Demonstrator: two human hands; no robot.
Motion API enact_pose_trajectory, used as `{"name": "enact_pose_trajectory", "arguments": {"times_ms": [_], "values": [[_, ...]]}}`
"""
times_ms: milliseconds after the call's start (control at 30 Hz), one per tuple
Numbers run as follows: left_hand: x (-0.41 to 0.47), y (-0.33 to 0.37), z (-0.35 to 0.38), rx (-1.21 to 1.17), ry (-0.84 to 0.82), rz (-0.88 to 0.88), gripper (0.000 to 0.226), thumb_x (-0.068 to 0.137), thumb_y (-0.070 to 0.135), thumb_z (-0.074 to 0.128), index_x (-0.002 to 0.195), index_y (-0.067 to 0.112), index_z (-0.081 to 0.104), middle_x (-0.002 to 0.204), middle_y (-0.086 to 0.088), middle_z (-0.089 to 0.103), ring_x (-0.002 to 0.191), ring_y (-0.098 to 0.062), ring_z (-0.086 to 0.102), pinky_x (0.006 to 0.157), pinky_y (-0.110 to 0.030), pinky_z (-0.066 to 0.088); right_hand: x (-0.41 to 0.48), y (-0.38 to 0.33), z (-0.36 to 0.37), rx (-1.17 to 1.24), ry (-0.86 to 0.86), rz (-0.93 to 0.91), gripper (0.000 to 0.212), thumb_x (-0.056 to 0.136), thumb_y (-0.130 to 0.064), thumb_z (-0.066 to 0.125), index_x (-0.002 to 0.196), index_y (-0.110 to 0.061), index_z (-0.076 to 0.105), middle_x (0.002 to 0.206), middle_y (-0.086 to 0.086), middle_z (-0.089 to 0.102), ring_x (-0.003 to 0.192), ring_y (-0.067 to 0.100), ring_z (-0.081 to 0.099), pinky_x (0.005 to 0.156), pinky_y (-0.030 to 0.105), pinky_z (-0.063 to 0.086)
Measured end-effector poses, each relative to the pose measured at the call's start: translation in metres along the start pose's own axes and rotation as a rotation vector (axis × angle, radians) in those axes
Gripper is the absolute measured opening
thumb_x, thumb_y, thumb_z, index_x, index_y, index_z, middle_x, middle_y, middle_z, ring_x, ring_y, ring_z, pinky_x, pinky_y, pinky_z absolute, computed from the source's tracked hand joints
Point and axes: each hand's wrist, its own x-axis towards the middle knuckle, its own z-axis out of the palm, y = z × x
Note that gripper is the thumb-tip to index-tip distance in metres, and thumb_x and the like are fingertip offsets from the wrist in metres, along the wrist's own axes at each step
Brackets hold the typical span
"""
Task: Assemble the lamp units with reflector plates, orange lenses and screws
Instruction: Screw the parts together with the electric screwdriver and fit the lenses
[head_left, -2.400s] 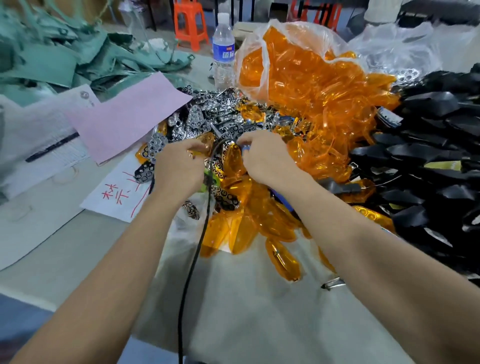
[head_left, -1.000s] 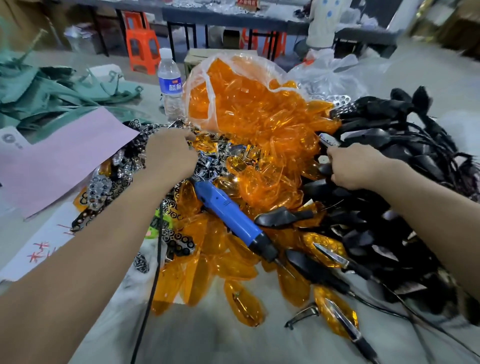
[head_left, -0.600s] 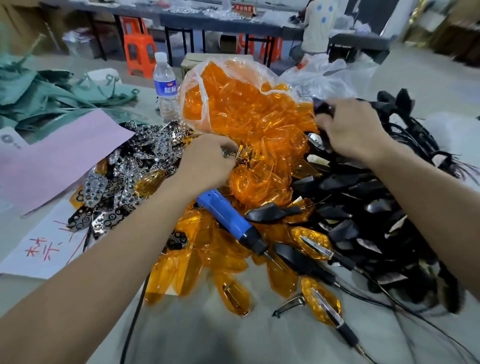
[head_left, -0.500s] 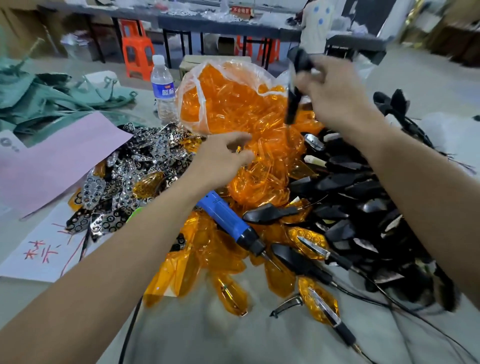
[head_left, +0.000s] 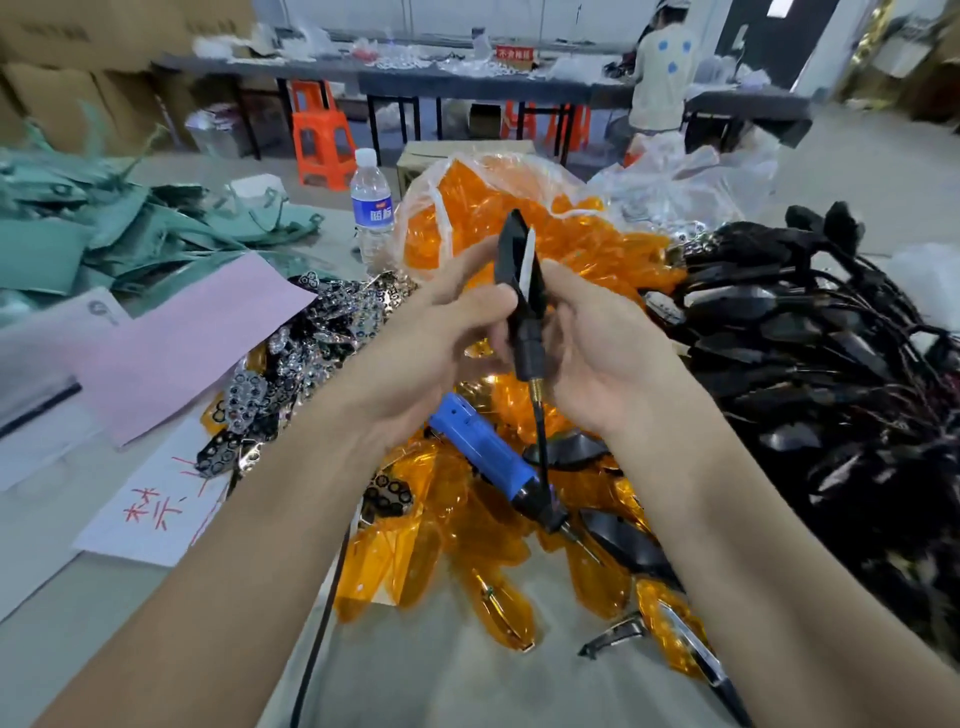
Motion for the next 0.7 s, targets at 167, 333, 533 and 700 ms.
{"name": "enact_pose_trajectory", "arguments": {"times_ms": [167, 333, 533, 700], "values": [[-0.014, -0.001, 0.003, -0.081, 0.117, 0.035, 0.039, 0.097, 0.017, 0.058, 0.135, 0.018, 0.065, 0.112, -0.003, 0.076, 0.083, -0.018, 0.071, 0.070, -0.026, 0.060, -0.028, 0.026, 0.022, -0.024, 0.084, -0.002, 0.025, 0.105, -0.020, 0.055, 0.108, 0.002, 0.068, 0.077, 0.016, 0.073, 0.062, 0.024, 0.072, 0.056, 0.031, 0.060], [-0.041, 0.000, -0.002, -0.406, -0.112, -0.014, 0.061, 0.103, 0.027, 0.031, 0.158, 0.001, 0.028, 0.083, 0.001, 0.077, 0.048, -0.003, 0.067, 0.038, -0.016, 0.048, -0.064, 0.047, 0.035, -0.211, -0.033, -0.047, 0.011, 0.103, -0.017, 0.058, 0.108, -0.008, 0.060, 0.078, 0.013, 0.071, 0.052, 0.016, 0.060, 0.044, 0.023, 0.046], [-0.047, -0.028, 0.006, -0.245, 0.066, -0.076, 0.052, 0.091, 0.017, 0.048, 0.143, 0.021, 0.054, 0.121, -0.015, 0.073, 0.106, -0.031, 0.066, 0.082, -0.051, 0.045, -0.080, 0.085, 0.010, -0.435, 0.288, -0.243, 0.018, 0.087, -0.017, 0.071, 0.087, -0.023, 0.055, 0.069, 0.016, 0.068, 0.042, 0.020, 0.052, 0.041, 0.025, 0.037], [-0.062, -0.065, 0.020, -0.129, 0.280, -0.017, 0.044, 0.089, 0.009, 0.057, 0.125, 0.030, 0.070, 0.116, -0.010, 0.074, 0.103, -0.027, 0.074, 0.086, -0.039, 0.060, -0.098, 0.127, -0.009, -0.574, 0.376, -0.161, 0.024, 0.078, -0.029, 0.076, 0.081, -0.029, 0.052, 0.063, 0.004, 0.066, 0.043, 0.022, 0.057, 0.044, 0.029, 0.041]]}}
